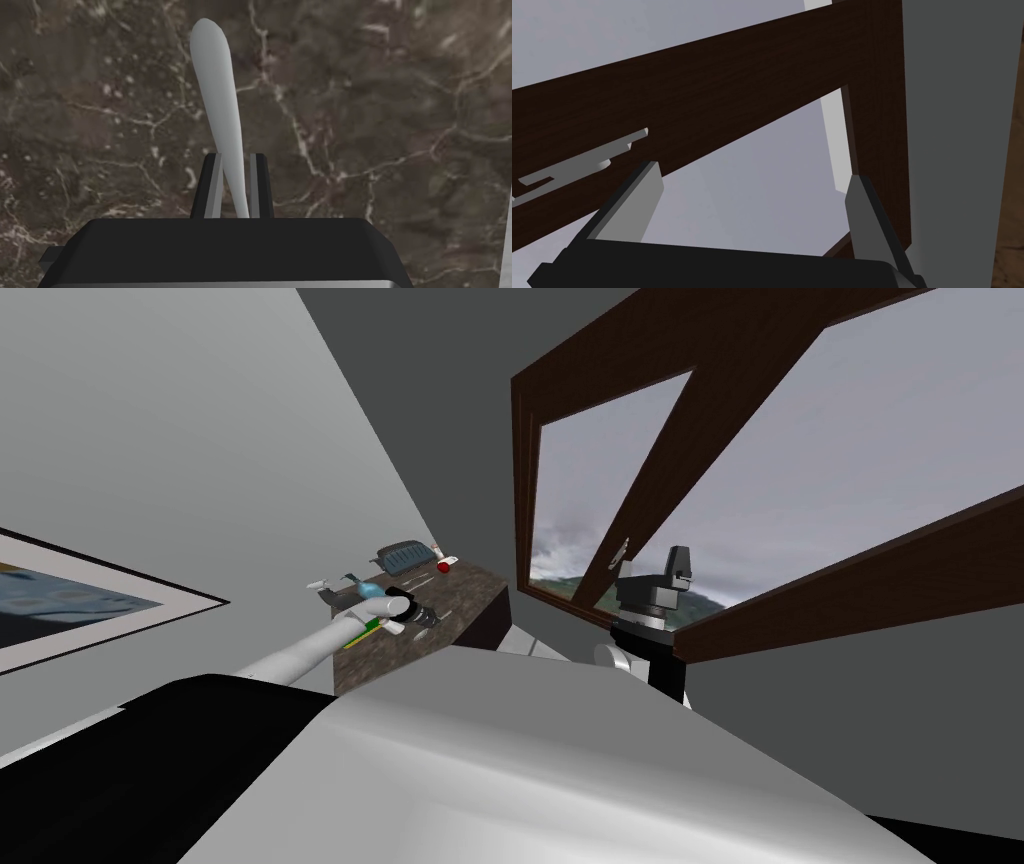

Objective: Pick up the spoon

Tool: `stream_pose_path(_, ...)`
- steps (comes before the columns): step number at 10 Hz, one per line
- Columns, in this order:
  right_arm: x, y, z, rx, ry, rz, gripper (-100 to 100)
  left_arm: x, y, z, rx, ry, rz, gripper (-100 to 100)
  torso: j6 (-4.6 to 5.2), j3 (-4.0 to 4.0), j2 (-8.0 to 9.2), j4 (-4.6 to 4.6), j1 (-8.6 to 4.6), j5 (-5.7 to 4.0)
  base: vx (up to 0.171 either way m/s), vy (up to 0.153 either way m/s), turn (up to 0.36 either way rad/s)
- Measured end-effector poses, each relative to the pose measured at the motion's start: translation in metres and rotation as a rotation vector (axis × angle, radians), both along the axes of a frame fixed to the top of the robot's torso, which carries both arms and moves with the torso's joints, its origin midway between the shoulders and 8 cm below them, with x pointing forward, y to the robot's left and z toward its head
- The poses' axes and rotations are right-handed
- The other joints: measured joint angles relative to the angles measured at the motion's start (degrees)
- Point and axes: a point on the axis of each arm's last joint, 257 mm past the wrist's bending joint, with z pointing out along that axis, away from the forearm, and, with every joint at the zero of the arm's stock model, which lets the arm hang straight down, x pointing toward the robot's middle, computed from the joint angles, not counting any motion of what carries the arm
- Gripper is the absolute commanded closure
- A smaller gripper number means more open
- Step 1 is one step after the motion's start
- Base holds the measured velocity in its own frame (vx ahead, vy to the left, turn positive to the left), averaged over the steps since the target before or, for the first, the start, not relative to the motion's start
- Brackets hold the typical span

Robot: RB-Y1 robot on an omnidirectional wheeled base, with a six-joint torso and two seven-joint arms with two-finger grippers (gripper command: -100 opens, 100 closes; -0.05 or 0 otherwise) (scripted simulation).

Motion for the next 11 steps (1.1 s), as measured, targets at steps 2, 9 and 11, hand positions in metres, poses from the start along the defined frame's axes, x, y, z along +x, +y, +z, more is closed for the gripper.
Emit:
stream_pose_path(2,0.0,0.0,0.0,0.0,0.0,0.0,0,0.0,0.0,0.0,0.0,0.0,0.0,0,0.0,-0.01,-0.02,-0.01,0.03,0.01,0.0,0.0,0.0)
stream_pose_path(9,0.0,0.0,0.0,0.0,0.0,0.0,0,0.016,-0.029,0.013,-0.005,0.0,-0.024,100,-0.03,0.03,0.04,0.01,0.18,0.03,-0.016,0.04,0.037)
stream_pose_path(11,0.0,0.0,0.0,0.0,0.0,0.0,0,0.02,-0.038,0.019,-0.001,-0.001,-0.03,100,-0.04,0.03,0.05,0.01,0.15,0.03,-0.014,0.033,0.039)
